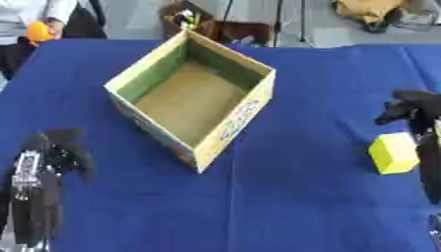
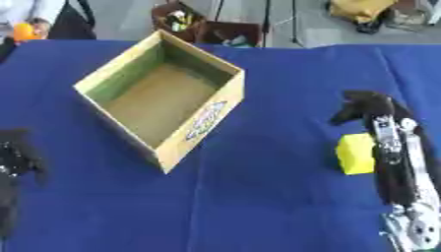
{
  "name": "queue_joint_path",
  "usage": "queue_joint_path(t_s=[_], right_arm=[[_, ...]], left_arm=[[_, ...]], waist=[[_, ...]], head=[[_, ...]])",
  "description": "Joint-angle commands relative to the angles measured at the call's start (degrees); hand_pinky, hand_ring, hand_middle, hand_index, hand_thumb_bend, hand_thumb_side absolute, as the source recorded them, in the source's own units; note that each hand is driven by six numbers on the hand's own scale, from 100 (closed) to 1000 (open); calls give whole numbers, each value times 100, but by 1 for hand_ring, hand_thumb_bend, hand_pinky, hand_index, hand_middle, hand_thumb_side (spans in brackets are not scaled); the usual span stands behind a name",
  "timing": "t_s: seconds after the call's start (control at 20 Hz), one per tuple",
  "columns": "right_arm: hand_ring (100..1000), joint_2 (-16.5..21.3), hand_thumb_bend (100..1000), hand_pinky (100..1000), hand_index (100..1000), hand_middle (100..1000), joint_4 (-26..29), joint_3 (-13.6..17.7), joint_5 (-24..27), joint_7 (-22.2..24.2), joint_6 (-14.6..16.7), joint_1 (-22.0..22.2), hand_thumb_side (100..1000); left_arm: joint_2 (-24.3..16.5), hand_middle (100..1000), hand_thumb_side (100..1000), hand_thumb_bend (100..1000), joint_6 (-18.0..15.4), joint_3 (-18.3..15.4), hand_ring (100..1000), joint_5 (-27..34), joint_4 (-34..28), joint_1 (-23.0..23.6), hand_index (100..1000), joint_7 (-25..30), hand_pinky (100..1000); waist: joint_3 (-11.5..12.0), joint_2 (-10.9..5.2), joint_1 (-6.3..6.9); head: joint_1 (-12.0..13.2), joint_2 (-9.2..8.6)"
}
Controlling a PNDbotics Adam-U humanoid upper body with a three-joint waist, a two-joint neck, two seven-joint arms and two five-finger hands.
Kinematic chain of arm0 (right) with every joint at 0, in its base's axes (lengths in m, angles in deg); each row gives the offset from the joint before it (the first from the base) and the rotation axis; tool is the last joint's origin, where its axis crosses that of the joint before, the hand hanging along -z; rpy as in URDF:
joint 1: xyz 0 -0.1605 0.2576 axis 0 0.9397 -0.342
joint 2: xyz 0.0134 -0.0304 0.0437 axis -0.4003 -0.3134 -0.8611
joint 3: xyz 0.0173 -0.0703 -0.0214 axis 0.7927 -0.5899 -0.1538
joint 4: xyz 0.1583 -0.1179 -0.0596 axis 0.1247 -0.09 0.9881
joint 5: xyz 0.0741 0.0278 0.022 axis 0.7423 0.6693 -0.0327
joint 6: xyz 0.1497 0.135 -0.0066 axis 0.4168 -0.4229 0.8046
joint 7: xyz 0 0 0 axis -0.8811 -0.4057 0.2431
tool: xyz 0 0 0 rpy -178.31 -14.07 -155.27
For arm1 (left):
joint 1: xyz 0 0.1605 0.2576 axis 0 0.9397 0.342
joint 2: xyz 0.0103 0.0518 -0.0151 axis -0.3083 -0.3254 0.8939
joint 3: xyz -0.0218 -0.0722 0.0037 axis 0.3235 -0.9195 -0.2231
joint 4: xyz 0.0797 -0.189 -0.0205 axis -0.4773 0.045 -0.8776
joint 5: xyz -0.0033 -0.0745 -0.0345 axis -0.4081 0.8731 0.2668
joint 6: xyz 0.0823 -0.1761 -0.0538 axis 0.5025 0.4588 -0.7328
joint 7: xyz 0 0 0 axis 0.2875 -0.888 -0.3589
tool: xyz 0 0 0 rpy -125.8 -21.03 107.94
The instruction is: Pick up objects on the table and place them in the box.
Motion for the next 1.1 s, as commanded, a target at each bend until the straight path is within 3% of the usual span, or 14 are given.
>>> queue_joint_path(t_s=[0.05,0.4,0.55,0.85,0.9,0.95,1.0,1.1], right_arm=[[534,44,100,846,718,493,112,10,-6,21,5,-39,880],[535,44,100,846,719,495,112,12,-12,30,1,-34,877],[560,194,100,836,742,524,112,81,-87,12,63,-31,813],[605,1542,100,786,791,598,112,519,-1001,41,649,260,634],[616,1761,100,782,802,614,112,572,-1175,38,711,337,615],[630,1980,100,775,814,630,112,622,-1369,53,743,417,651],[636,2163,100,773,820,641,112,661,-1561,73,758,486,575],[651,2480,100,767,828,660,112,705,-1908,120,750,620,548]], left_arm=[[-54,389,975,100,-2,-10,375,-3,-110,-37,656,6,227],[-54,389,976,100,-2,-9,375,-1,-110,-36,656,4,226],[-53,389,977,100,4,-9,375,-5,-110,-32,656,6,226],[-89,389,977,100,21,-19,375,-21,-110,-1,656,0,226],[-95,389,976,100,25,-20,375,-23,-110,5,656,0,226],[-102,389,975,100,25,-19,375,-23,-110,9,656,0,226],[-108,389,974,100,22,-18,375,-21,-110,12,656,0,226],[-121,389,972,100,17,-17,375,-20,-110,18,656,0,225]], waist=[[10,-93,-1],[15,-95,-6],[-1,-97,-10],[-59,-135,-37],[-63,-142,-40],[-68,-149,-39],[-70,-156,-36],[-74,-167,-26]], head=[[8,-57],[-10,-70],[-19,-67],[-21,-14],[-33,-6],[-46,1],[-56,6],[-69,9]])
